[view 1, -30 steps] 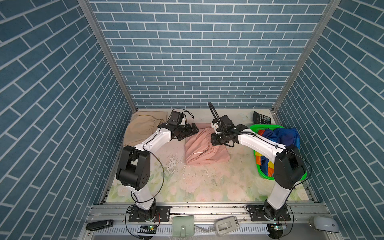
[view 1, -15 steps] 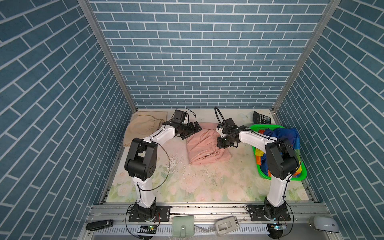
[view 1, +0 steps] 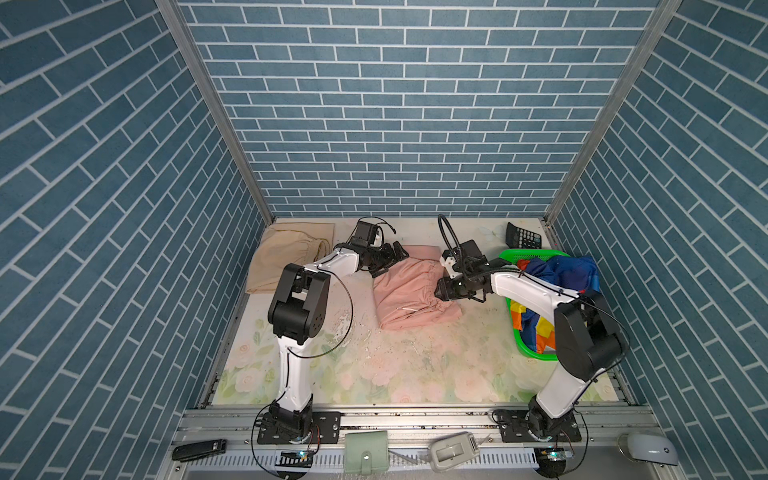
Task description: Fold and stack the shorts
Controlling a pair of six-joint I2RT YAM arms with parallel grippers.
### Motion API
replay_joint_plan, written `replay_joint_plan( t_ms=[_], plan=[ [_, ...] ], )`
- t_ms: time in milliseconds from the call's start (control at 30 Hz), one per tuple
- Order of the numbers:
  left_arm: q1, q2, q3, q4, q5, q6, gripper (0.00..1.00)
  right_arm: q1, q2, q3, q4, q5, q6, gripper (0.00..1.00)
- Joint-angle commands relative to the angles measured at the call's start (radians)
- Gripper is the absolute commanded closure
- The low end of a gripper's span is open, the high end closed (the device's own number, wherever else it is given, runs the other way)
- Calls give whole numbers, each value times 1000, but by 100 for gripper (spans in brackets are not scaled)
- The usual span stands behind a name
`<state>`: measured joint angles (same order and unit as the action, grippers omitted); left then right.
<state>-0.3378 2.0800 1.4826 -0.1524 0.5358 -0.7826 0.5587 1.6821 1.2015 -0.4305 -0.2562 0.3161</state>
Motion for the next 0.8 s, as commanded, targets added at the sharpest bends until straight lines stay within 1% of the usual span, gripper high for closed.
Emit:
replay_joint_plan(
  t_ms=[0,100,133,167,267,433,600,767],
  plan=[
    [22,34,2,58,-24,-47,0,47,-22,-15,172,-94,109,31],
    [29,73,21,60,-28,-57,0,91,48,-8,315,-180,175,8],
    [31,84,23,67,-24,-65,0,99,77,-3,357,-207,192,4],
    [33,97,23,78,-24,-75,0,104,111,1,400,-232,215,1],
    [43,125,26,93,-28,-88,0,105,190,0,496,-280,267,1],
    [77,156,24,93,-24,-94,0,99,250,-26,480,-270,246,1],
    [108,170,26,75,-22,-74,0,56,200,-177,518,-267,252,1],
    [114,182,38,70,-20,-59,0,24,123,-294,509,-265,245,1]
  ],
)
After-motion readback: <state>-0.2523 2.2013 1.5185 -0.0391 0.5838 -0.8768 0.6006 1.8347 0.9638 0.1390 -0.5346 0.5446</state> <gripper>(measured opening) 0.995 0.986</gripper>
